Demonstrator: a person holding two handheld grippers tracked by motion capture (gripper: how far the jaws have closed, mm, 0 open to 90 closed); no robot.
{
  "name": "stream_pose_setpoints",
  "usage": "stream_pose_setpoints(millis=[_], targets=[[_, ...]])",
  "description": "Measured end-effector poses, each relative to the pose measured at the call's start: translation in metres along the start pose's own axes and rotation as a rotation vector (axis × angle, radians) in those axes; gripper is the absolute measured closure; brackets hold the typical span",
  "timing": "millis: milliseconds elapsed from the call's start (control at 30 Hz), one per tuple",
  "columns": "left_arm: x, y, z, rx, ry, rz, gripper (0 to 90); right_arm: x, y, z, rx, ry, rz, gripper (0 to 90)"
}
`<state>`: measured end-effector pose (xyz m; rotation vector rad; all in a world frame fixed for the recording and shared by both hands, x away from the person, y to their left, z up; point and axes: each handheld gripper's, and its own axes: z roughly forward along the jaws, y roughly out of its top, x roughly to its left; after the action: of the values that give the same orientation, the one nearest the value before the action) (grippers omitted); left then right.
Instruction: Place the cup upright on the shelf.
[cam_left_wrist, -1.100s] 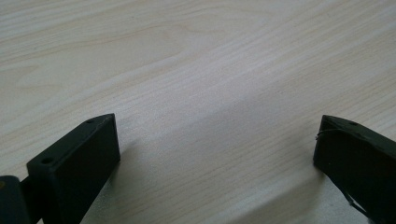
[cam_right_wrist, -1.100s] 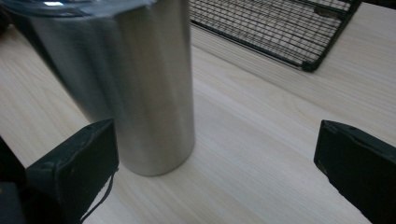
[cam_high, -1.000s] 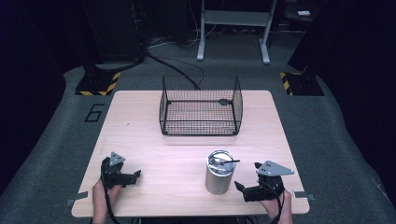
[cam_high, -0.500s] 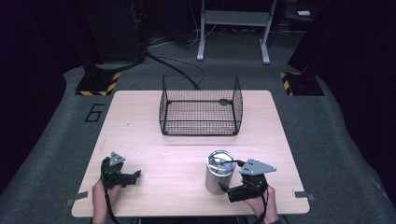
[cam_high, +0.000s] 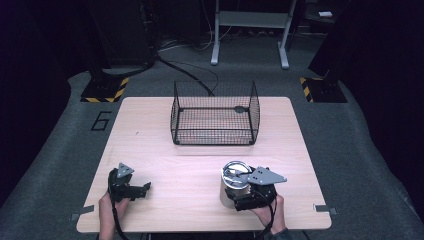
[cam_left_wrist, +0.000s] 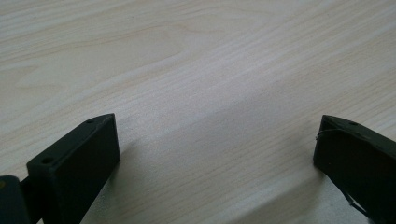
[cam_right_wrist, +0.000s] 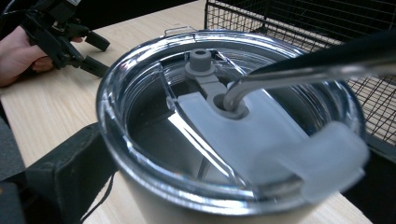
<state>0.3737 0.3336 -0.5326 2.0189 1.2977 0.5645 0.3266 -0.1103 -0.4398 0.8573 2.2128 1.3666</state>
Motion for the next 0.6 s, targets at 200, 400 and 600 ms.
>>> stream_pose_setpoints(millis=[200,400,600], targets=[[0.0,0.0,0.0,0.0,0.0,0.0,0.2,0.0003,0.0004,0.0071,-0.007,-0.013,0.006,0.0],[0.0,0.0,0.0,0.0,0.0,0.0,0.2,0.0014,0.0012,0.0096,-0.014,-0.024,0.001,2.4],[0.0,0.0,0.0,0.0,0.0,0.0,0.2,0.0015,0.0002,0.0089,-0.023,-0.029,0.014,3.0]])
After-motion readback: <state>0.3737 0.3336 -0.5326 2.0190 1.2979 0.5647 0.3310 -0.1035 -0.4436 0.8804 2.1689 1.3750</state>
